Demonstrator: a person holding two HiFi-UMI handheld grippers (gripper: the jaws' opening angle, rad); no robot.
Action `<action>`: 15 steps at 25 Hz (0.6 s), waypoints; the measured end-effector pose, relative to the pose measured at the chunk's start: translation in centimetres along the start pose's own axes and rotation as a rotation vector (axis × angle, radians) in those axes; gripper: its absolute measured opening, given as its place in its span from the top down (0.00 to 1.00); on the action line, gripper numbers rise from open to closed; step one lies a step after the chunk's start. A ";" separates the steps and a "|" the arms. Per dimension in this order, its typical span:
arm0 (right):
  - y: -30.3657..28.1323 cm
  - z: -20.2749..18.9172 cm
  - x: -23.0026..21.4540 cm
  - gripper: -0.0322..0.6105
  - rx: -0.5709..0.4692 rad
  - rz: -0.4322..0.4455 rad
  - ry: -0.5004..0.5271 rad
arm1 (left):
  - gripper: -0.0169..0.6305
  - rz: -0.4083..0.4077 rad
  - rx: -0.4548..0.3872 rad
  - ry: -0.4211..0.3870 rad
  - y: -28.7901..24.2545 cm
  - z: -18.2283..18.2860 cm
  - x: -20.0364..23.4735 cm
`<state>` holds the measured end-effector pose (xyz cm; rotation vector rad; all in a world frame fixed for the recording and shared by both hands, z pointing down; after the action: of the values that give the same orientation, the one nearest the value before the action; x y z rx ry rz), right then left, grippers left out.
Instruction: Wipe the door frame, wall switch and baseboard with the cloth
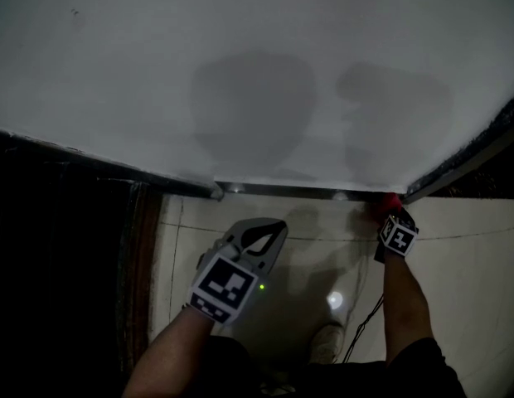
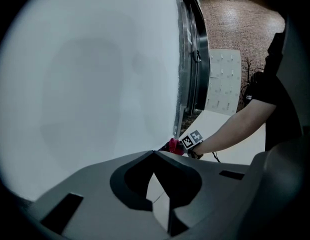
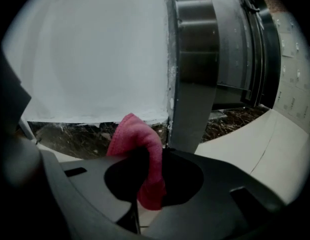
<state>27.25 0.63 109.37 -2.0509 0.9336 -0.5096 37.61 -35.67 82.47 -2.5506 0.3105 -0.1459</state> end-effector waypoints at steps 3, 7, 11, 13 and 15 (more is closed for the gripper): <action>0.5 0.2 -0.5 0.86 -0.005 -0.031 0.001 | 0.98 0.014 -0.014 0.006 1.1 -0.2 0.8; 1.8 1.0 -1.1 0.86 -0.004 -0.067 0.067 | 0.98 0.040 -0.038 0.023 2.8 -0.1 1.9; 3.5 2.6 -1.4 0.86 -0.051 -0.063 0.173 | 0.98 0.071 -0.080 0.047 4.5 0.1 3.2; 5.1 3.7 -0.4 0.86 -0.115 -0.017 0.196 | 0.98 0.096 -0.118 0.073 5.4 0.0 4.3; 8.0 4.5 1.1 0.86 -0.187 0.046 0.160 | 0.98 0.122 -0.170 0.136 6.9 -0.3 5.7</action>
<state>27.29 -1.19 100.26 -2.1730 1.1588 -0.5874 41.79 -42.85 79.17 -2.6853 0.5509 -0.2570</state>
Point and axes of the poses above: the fingertips, and each gripper's own axes: y backward along the fingers, x to its left, z out of its top, the point moved 3 cm from there along y, backward along the fingers, and after that the axes turned 12 degrees about x, right-handed, at the moved point
